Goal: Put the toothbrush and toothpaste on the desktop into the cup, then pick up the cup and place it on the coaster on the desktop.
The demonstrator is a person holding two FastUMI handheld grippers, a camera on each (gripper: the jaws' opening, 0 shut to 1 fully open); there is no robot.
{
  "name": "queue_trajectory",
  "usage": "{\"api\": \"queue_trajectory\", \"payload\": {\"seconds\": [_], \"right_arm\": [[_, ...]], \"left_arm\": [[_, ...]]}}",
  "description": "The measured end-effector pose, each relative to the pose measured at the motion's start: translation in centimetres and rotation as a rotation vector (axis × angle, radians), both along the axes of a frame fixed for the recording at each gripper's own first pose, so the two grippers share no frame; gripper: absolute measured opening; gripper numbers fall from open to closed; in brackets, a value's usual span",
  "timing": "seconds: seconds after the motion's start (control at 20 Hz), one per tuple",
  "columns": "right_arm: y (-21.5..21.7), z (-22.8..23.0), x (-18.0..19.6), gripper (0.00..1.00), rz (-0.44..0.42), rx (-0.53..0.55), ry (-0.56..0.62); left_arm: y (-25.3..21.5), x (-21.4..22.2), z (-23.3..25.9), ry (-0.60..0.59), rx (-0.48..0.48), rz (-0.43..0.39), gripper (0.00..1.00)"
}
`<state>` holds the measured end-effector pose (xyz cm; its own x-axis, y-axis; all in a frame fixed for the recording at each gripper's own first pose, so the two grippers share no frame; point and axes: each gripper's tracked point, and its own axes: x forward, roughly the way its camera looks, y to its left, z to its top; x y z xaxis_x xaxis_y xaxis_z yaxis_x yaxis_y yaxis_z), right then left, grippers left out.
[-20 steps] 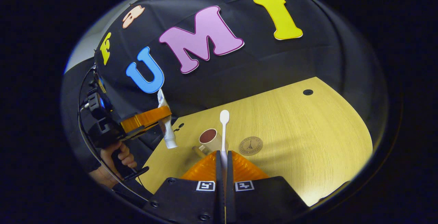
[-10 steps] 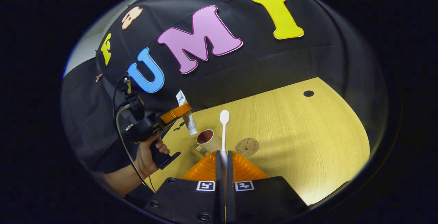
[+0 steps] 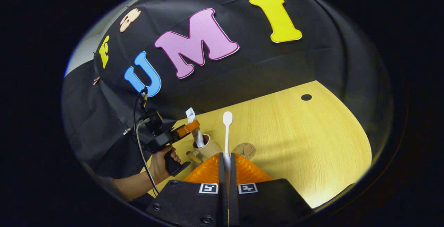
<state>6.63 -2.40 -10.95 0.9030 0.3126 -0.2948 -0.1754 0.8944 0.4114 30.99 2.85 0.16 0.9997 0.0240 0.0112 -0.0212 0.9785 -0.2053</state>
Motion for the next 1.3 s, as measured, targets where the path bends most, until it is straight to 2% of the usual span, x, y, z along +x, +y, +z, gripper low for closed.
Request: {"api": "queue_trajectory", "payload": {"seconds": [0.1, 0.15, 0.2, 0.3, 0.4, 0.45, 0.55, 0.6, 0.65, 0.7, 0.85, 1.0, 1.05, 1.1, 1.3], "right_arm": [[0.1, 0.1, -0.1, 0.06, -0.011, 0.005, -0.002], [0.2, 0.2, -0.2, 0.06, -0.018, 0.003, -0.004], [0.3, 0.2, -0.3, 0.06, -0.025, 0.002, -0.007], [0.6, 0.5, -0.4, 0.06, -0.04, 0.002, -0.014], [0.9, 0.8, -0.4, 0.06, -0.058, 0.006, -0.019], [1.1, 1.0, -0.4, 0.06, -0.067, 0.008, -0.023], [1.6, 1.4, -0.4, 0.06, -0.081, 0.012, -0.032], [2.0, 1.6, -0.4, 0.06, -0.086, 0.011, -0.036], [2.3, 1.8, -0.3, 0.06, -0.088, 0.014, -0.041], [2.8, 2.1, -0.3, 0.06, -0.091, 0.017, -0.046], [4.1, 3.1, 0.1, 0.06, -0.089, 0.023, -0.07], [5.3, 4.4, 0.8, 0.06, -0.084, 0.044, -0.1], [5.8, 4.9, 1.3, 0.06, -0.082, 0.052, -0.111], [6.1, 5.3, 1.8, 0.06, -0.081, 0.059, -0.126], [7.7, 7.7, 5.0, 0.06, -0.075, 0.1, -0.194]], "left_arm": [[0.0, -0.1, -0.9, 0.024, -0.002, -0.009, 0.25], [0.1, -0.4, -1.5, 0.033, 0.0, -0.013, 0.31], [0.2, -0.8, -1.9, 0.042, 0.001, -0.018, 0.27], [0.0, -1.3, -2.6, 0.056, -0.002, -0.037, 0.34], [-0.1, -1.7, -3.2, 0.074, -0.002, -0.056, 0.31], [-0.2, -1.9, -3.5, 0.081, -0.003, -0.066, 0.24], [-0.5, -2.5, -3.4, 0.079, -0.001, -0.084, 0.42], [-0.5, -2.7, -3.5, 0.084, 0.003, -0.089, 0.46], [-0.4, -3.0, -3.4, 0.084, 0.013, -0.089, 0.42], [-0.3, -3.3, -3.3, 0.085, 0.025, -0.088, 0.54], [0.2, -4.5, -2.7, 0.073, 0.062, -0.073, 0.66], [0.8, -6.8, -0.9, 0.028, 0.086, -0.057, 0.71], [0.9, -7.7, -0.3, 0.015, 0.09, -0.062, 0.8], [0.8, -9.1, 0.1, 0.003, 0.092, -0.073, 0.72], [0.2, -14.6, 0.3, 0.008, 0.085, -0.132, 0.72]]}}
